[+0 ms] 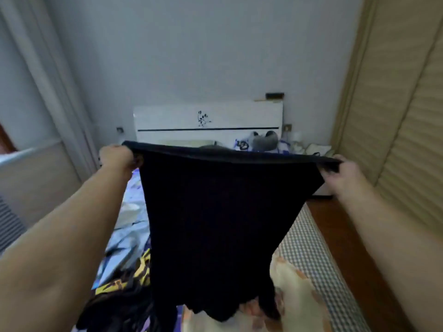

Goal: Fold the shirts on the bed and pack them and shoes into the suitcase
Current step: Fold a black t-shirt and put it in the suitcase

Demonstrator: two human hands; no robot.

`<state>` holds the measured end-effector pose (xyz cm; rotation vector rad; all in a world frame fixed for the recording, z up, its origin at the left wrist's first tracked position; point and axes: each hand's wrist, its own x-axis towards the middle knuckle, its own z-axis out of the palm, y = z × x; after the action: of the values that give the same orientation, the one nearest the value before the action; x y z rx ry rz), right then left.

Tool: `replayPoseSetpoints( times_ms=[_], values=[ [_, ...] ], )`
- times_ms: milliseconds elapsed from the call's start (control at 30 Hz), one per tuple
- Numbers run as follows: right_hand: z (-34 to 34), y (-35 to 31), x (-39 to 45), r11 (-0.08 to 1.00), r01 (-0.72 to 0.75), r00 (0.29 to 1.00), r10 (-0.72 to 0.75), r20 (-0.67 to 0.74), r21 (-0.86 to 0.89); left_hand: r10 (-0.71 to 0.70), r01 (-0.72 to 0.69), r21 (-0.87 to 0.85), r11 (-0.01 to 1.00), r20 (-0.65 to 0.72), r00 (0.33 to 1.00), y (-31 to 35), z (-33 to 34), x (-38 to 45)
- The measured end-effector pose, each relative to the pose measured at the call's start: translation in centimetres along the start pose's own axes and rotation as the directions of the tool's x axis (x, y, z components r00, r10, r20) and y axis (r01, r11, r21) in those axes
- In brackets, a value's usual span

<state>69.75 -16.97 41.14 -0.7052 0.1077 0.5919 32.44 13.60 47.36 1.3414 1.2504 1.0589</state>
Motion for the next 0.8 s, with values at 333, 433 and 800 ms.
replayPoseSetpoints(
  times_ms=[333,433,800],
  values=[
    [9.6,-9.4,-6.9,0.923,0.383,0.924,-0.383,0.014,0.028,0.206,-0.228,-0.306,0.924,-0.102,0.973,15.4,-0.7,2.2],
    [5.8,-6.5,-8.0,0.9,0.415,0.901,-0.427,-0.075,-0.132,0.209,-0.226,-0.122,0.967,-0.134,0.969,9.1,-1.2,3.2],
    [-22.9,11.6,-12.1,0.685,-0.113,0.868,-0.285,-0.407,-0.72,-0.011,-0.161,0.602,0.782,0.271,0.962,-29.5,-6.9,-6.8]
  ],
)
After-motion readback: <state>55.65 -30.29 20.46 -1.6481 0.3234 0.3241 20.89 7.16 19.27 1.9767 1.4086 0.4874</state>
